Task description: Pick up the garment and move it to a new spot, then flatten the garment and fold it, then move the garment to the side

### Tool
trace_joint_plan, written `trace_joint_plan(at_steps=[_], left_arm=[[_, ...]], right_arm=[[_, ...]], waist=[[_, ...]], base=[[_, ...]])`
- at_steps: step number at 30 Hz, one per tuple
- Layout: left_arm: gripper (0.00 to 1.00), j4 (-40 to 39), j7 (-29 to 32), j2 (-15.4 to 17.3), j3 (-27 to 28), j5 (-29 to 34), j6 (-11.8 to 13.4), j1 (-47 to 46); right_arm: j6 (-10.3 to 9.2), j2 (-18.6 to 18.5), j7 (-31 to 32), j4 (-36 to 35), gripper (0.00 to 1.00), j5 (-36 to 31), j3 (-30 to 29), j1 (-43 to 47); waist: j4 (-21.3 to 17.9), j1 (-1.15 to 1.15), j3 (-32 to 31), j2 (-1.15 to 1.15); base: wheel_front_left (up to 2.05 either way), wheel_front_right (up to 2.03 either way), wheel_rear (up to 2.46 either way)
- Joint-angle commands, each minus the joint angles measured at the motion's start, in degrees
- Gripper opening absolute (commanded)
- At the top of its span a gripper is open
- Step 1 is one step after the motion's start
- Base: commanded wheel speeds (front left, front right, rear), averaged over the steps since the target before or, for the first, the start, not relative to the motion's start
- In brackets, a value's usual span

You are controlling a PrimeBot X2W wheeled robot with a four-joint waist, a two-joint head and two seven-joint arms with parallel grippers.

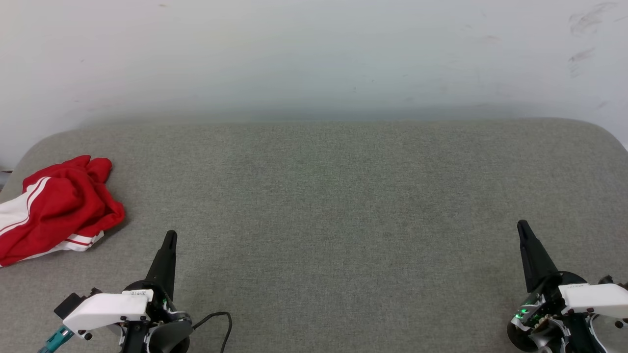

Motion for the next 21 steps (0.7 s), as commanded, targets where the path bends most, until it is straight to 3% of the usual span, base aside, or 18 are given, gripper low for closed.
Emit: trace_joint_plan(at_steps=[1,21], left_arm=[[0.0,-0.1,0.1,-0.1,0.1,-0.1,-0.1,-0.4],[0.0,-0.1,0.1,-0.1,0.1,-0.1,-0.1,-0.4]], right_arm=[[-0.02,0.2,0.0,0.1,0.0,-0.3,0.0,-0.7],[-0.02,0.2,0.0,0.1,0.0,-0.3,0.0,-0.7]], waist=[[0.0,0.0,0.0,0.0],[0.0,0.0,0.0,0.0]], base=[[0.0,0.0,0.0],[0.0,0.0,0.0]])
